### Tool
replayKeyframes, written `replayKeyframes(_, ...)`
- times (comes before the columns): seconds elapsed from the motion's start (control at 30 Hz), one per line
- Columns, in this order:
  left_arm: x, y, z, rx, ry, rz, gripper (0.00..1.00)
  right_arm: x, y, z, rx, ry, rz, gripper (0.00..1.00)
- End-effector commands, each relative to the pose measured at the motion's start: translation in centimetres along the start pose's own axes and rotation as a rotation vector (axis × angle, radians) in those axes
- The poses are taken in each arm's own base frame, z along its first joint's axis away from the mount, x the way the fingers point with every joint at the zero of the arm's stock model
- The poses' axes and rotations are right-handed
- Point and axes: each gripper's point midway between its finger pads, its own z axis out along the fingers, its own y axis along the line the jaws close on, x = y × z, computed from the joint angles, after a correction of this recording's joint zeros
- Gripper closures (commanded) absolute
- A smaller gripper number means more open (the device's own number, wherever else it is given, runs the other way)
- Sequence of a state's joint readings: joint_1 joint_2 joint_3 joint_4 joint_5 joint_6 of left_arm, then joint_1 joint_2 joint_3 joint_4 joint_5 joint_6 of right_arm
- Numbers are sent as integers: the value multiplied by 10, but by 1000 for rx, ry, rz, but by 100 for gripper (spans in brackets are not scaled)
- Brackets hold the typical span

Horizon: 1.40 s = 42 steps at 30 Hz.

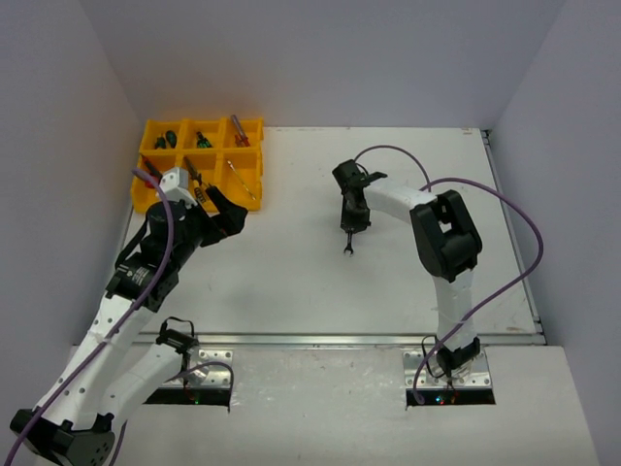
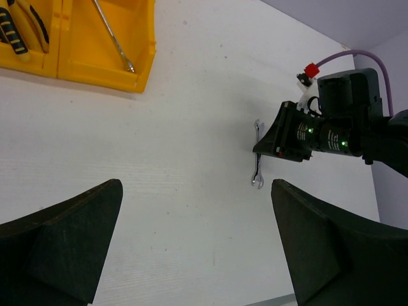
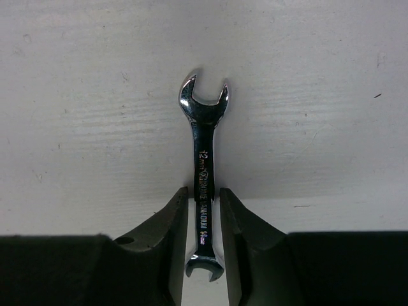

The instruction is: Sort the tools into containers

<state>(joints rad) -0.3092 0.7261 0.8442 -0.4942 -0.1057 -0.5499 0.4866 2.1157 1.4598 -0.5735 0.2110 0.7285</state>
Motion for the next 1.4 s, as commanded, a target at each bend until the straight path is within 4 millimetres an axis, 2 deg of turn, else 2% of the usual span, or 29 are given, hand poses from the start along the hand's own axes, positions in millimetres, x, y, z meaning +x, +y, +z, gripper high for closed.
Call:
replayKeyframes(0.0, -4, -7, 1, 39, -20, 13, 0, 33, -4, 23, -7, 85, -28, 78)
replayKeyframes(0.17, 6, -4, 9, 41, 1, 11, 0, 38, -10, 23, 28, 87, -62, 99)
replayKeyframes(0.27, 22, -6, 24, 68, 48, 0, 0, 33, -6, 8, 9, 41, -88, 100)
replayKeyframes(0.37, 43, -22, 40, 169, 122, -36, 0, 25, 10, -23, -92, -72, -129, 100)
replayKeyframes(0.4, 52, -29, 47, 216, 154, -52, 0, 32, 12, -27, -104, -83, -163, 100)
replayKeyframes(0.47, 69, -34, 58, 267, 205, -84, 0, 23, 25, -55, -170, -176, -203, 100)
replayKeyframes(0.53, 69, -52, 62, 372, 205, -117, 0, 26, 27, -63, -197, -203, -225, 100)
replayKeyframes(0.6, 72, -74, 61, 523, 204, -149, 0, 26, 32, -84, -249, -253, -242, 100)
replayKeyframes(0.7, 83, -85, 63, 633, 223, -230, 0, 29, 39, -111, -315, -309, -276, 100)
replayKeyframes(0.83, 83, -111, 55, 783, 232, -296, 0, 41, 66, -155, -461, -388, -356, 100)
replayKeyframes(0.97, 94, -133, 57, 816, 264, -294, 4, 50, 84, -186, -573, -435, -381, 100)
replayKeyframes(1.03, 100, -136, 64, 799, 273, -300, 8, 51, 92, -206, -636, -463, -385, 100)
replayKeyframes(1.1, 102, -139, 68, 791, 277, -306, 10, 52, 96, -216, -660, -472, -392, 100)
replayKeyframes(1.17, 106, -141, 74, 774, 281, -311, 19, 53, 100, -225, -675, -483, -397, 100)
replayKeyframes(1.2, 107, -141, 76, 769, 282, -312, 19, 55, 101, -225, -679, -481, -401, 100)
replayKeyframes(1.3, 114, -142, 84, 747, 304, -316, 53, 57, 105, -232, -697, -487, -403, 100)
replayKeyframes(1.37, 117, -143, 87, 741, 314, -314, 70, 57, 106, -235, -705, -490, -402, 100)
